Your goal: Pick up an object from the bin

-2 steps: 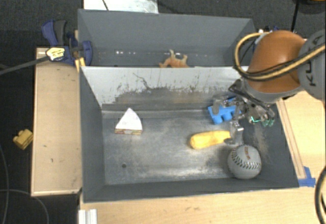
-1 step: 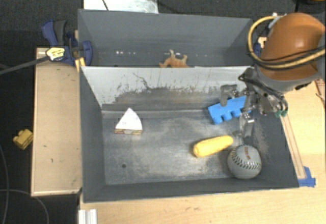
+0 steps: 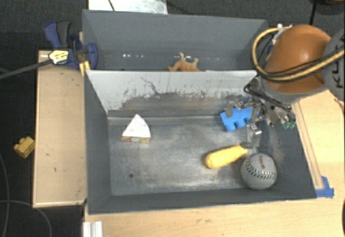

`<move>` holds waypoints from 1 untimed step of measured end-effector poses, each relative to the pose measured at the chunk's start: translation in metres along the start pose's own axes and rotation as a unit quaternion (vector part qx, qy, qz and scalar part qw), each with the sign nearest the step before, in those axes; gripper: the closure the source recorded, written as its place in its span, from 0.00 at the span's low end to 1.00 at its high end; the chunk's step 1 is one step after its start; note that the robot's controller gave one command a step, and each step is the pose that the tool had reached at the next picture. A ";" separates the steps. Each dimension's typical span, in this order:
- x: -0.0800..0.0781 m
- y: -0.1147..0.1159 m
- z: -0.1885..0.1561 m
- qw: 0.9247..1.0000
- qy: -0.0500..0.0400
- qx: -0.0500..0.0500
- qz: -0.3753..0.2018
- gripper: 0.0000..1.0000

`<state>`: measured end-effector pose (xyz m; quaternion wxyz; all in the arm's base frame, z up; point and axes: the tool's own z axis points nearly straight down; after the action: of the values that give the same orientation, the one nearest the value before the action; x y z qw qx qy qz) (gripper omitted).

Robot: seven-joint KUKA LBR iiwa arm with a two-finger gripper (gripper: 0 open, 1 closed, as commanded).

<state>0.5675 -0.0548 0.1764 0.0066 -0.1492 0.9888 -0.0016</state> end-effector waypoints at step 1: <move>0.007 0.050 0.040 0.999 0.005 -0.002 0.036 0.00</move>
Offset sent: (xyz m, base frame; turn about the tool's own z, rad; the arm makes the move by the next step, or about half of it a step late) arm -0.0500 0.0226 -0.0589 -0.1304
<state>0.5466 -0.0089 0.1358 0.0009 -0.1139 0.9935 0.0000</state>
